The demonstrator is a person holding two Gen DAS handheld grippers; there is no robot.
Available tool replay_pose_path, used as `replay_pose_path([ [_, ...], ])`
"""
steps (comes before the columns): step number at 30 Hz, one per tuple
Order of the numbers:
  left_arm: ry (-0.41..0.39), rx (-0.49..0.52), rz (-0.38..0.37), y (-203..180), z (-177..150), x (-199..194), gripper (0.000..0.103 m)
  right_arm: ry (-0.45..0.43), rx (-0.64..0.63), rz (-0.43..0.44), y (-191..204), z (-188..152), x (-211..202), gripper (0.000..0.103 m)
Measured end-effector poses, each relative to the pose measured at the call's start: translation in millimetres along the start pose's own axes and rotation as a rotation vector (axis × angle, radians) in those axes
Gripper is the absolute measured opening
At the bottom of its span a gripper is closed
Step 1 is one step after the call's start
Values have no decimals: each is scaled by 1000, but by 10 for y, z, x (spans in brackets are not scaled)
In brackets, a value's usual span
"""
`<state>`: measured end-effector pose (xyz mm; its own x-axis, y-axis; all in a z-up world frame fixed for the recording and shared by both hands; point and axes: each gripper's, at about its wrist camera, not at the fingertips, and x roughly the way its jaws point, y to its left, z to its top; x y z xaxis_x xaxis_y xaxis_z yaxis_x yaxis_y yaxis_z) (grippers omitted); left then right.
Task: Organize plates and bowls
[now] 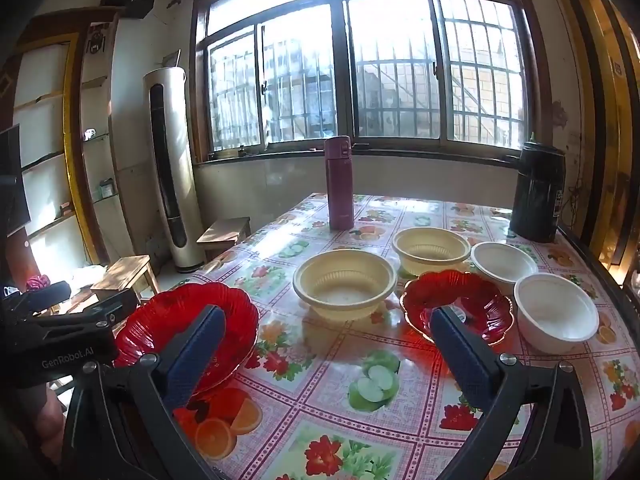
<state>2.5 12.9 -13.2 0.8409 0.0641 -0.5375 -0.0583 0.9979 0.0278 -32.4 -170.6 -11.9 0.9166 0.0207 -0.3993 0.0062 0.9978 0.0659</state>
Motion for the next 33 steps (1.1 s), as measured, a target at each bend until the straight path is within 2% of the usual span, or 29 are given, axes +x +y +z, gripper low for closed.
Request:
replay_pose_path([
  [6,11,7,3,14,-40,18,103,20,-13,4,92,-35,25,103],
  [33,82,10,-17,-54,-127,184,103,39,27,11,-33,-88,63,103],
])
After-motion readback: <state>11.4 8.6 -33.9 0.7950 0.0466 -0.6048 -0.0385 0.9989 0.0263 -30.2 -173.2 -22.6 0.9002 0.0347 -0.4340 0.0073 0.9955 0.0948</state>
